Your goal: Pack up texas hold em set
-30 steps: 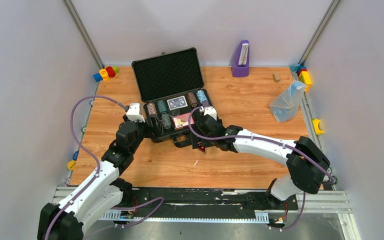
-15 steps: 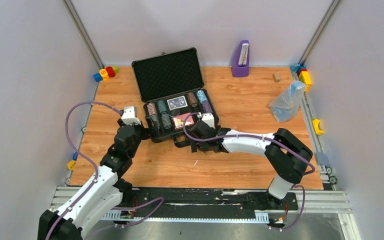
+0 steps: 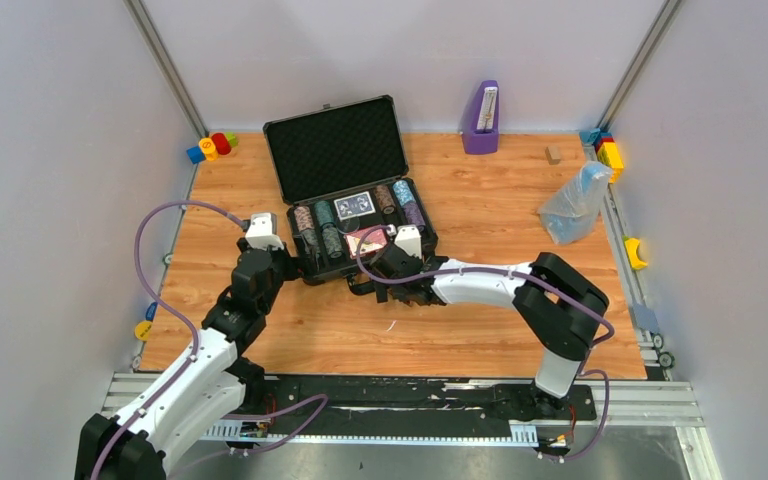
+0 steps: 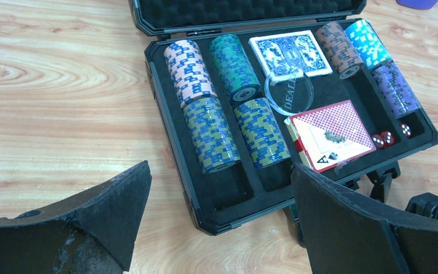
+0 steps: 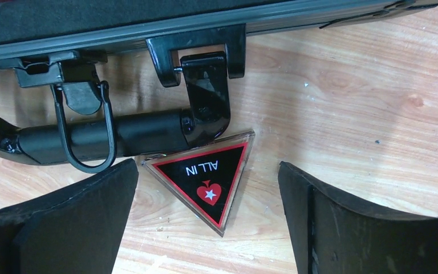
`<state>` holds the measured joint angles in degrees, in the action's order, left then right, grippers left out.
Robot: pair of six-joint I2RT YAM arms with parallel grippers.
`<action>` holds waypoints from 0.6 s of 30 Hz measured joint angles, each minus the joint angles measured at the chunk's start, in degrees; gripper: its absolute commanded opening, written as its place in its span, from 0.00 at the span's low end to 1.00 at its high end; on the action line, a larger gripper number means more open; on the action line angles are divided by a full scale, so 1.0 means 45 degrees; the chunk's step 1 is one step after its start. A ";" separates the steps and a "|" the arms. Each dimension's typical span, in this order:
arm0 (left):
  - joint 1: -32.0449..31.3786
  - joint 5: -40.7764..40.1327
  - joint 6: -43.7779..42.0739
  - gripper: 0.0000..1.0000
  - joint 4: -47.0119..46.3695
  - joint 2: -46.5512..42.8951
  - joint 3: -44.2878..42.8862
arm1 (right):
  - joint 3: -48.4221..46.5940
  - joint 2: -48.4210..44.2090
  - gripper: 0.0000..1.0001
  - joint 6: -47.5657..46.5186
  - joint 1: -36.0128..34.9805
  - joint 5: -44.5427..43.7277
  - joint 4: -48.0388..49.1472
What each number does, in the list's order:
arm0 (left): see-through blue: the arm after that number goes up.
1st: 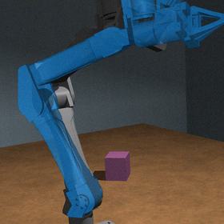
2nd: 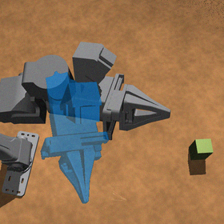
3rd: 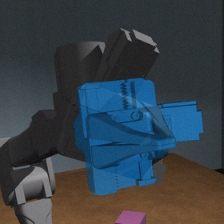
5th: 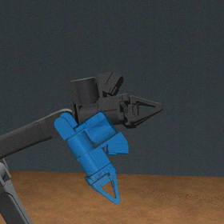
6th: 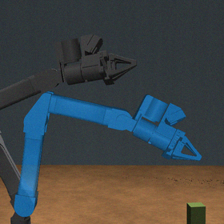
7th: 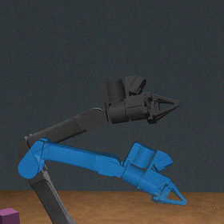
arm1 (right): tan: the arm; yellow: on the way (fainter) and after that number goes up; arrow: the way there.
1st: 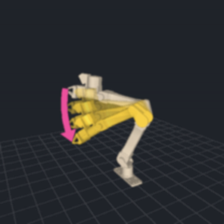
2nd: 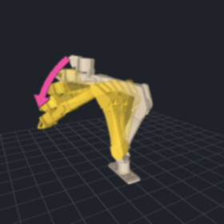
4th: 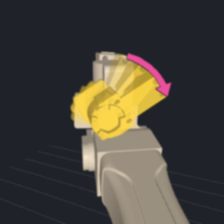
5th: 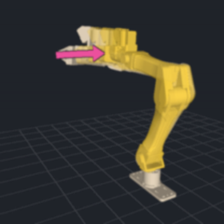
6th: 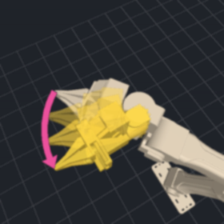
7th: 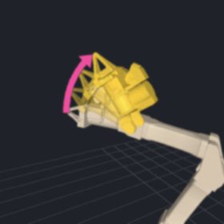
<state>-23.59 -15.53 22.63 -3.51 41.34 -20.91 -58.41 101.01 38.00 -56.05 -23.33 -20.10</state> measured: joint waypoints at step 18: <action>0.0000 0.0058 0.0000 1.00 0.0010 -0.0005 0.0000 | 0.0010 -0.0112 0.43 0.0738 -0.0170 -0.0767 -0.0597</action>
<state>-23.59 -15.27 22.63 -3.46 41.32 -20.91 -58.37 100.51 41.32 -56.82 -26.79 -22.79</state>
